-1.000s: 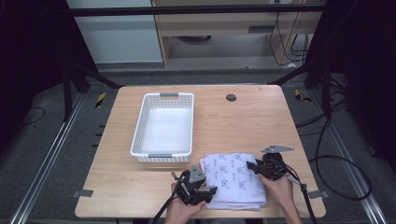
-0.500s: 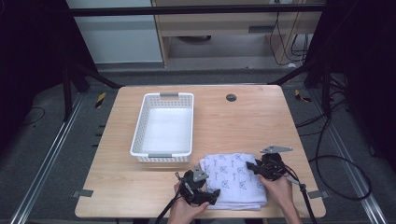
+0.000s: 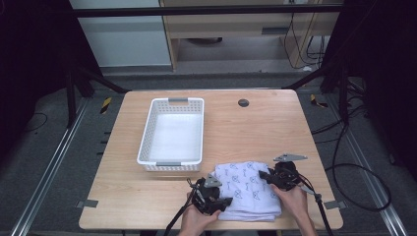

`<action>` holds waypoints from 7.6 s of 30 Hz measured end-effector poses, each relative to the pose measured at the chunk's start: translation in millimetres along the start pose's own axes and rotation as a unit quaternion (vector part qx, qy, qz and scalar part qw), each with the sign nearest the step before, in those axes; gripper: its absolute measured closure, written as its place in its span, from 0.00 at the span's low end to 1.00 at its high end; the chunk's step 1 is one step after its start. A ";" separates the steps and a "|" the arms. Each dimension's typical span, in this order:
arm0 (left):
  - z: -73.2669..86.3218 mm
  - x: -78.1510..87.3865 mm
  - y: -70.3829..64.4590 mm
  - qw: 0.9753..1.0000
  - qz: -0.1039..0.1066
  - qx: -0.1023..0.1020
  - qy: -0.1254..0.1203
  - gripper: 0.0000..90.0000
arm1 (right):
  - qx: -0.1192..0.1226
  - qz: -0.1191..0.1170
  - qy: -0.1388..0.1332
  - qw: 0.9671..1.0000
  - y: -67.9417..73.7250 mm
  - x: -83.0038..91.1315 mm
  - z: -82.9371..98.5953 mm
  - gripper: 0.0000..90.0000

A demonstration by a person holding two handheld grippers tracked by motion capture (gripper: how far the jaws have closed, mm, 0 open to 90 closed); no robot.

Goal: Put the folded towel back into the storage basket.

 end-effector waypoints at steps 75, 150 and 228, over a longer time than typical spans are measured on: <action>-45.5 111.2 -12.7 0.987 -0.026 -0.065 -0.142 0.80 | 0.081 -0.018 -0.192 0.978 66.6 98.4 -76.7 0.79; -52.9 220.1 116.7 0.964 -0.141 0.035 -0.221 0.80 | 0.114 -0.040 -0.249 0.961 171.1 9.8 -213.4 0.78; -38.4 160.2 192.5 0.967 -0.193 0.082 -0.147 0.80 | 0.088 -0.013 -0.164 0.982 157.1 -106.6 -211.6 0.77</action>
Point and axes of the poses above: each handheld gripper's, and its own axes: x roughly backward along the jaws, z roughly out of its underside, y roughly to its left, the point moved 3 cm from there along -x, roughly forward along the jaws, and after that the axes turned 1 degree about y, right-handed, at the moved point
